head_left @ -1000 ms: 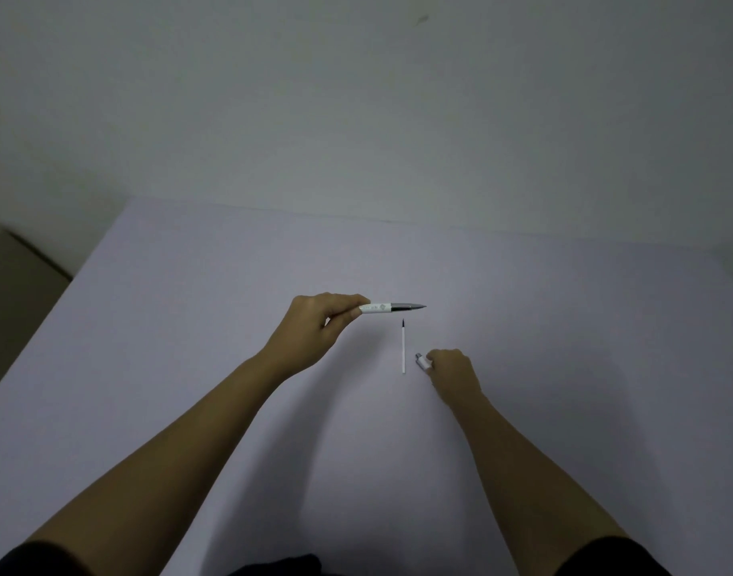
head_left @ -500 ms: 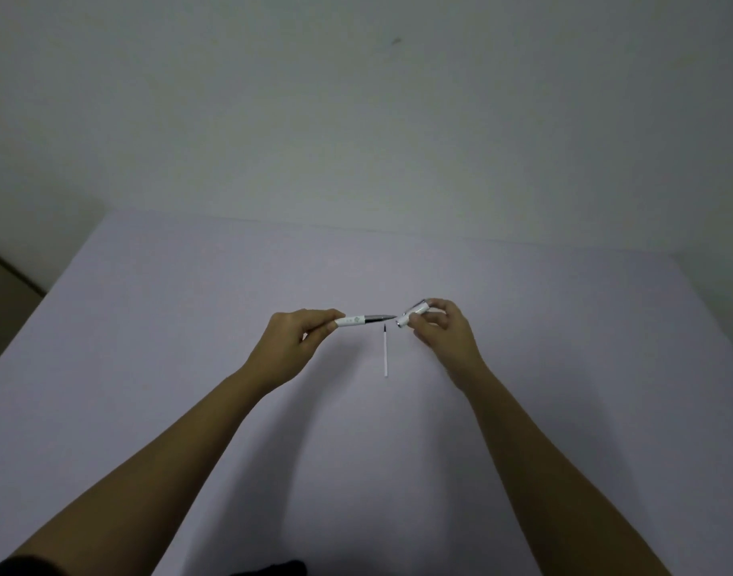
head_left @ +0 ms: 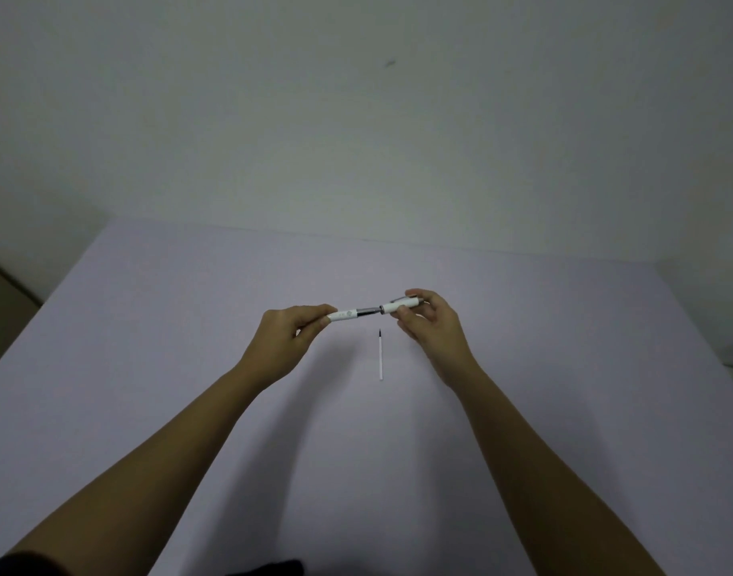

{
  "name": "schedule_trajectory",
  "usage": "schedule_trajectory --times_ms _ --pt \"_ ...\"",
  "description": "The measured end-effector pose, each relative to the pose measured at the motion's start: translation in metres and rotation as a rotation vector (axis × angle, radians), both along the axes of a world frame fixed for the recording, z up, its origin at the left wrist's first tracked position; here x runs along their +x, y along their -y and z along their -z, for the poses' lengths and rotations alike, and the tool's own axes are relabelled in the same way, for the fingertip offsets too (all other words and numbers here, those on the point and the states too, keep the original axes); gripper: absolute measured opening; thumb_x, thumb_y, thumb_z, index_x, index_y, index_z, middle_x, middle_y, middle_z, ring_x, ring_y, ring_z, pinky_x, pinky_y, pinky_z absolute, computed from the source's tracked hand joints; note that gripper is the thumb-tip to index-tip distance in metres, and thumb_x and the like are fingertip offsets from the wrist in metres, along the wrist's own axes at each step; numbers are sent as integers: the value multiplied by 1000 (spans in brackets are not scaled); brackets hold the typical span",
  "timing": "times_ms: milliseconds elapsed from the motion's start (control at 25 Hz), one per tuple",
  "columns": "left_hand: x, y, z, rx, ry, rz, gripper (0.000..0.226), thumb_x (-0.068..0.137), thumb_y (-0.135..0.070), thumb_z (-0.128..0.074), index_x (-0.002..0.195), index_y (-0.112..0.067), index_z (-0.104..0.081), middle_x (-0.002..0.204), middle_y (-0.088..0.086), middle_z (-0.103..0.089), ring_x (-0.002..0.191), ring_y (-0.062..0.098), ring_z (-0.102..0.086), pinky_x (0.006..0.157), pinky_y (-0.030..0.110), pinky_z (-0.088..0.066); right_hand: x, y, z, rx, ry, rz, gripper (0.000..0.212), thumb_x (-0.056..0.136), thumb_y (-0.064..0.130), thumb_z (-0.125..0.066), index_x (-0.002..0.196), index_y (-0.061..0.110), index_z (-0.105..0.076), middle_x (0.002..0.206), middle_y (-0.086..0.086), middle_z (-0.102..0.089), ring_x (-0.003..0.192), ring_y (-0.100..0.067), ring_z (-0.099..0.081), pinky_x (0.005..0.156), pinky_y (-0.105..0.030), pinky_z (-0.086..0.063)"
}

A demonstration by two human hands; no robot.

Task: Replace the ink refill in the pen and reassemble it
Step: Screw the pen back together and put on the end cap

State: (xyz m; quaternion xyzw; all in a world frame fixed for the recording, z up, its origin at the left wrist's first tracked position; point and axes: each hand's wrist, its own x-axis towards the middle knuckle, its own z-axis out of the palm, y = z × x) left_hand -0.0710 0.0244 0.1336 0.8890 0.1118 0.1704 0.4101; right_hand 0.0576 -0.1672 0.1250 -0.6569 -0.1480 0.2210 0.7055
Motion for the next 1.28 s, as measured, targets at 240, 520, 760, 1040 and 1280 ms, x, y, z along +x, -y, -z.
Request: schedule_trajectory --times_ms 240,520,760,1040,1280 --pt "5 6 -1 13 29 16 20 90 -19 -58 105 -18 -71 81 3 -73 63 18 -56 57 13 -38 -11 -8 -4 -98 120 -24 13 85 9 -63 90 21 -62 88 7 -74 84 -14 -72 79 -23 -57" --pt "8 7 4 151 -20 75 21 91 -21 -57 108 -16 -69 73 7 -71 61 24 -56 56 31 -43 -7 -12 -3 -170 148 -42 14 87 11 -62 96 22 -61 90 3 -73 85 -15 -72 80 -25 -56" --pt "22 19 40 281 -214 52 21 91 -27 -55 89 -11 -69 66 6 -65 64 22 -52 58 30 -38 10 -22 23 -440 142 -71 54 90 26 -59 139 15 -40 111 1 -65 98 -11 -63 88 -23 -47" --pt "50 44 110 41 -449 -225 29 91 -19 -53 65 -5 -56 58 13 -53 57 29 -49 55 34 -36 11 -6 122 -1006 344 -173 49 102 23 -26 146 2 -21 157 -14 -18 146 -24 -14 118 -33 -12" --pt "64 56 145 3 -441 -254 26 92 -16 -52 77 3 -61 74 20 -64 61 20 -47 57 29 -36 -2 1 170 -1202 510 -266 54 100 28 -22 148 7 -6 160 -10 -2 147 -23 0 119 -40 -5"
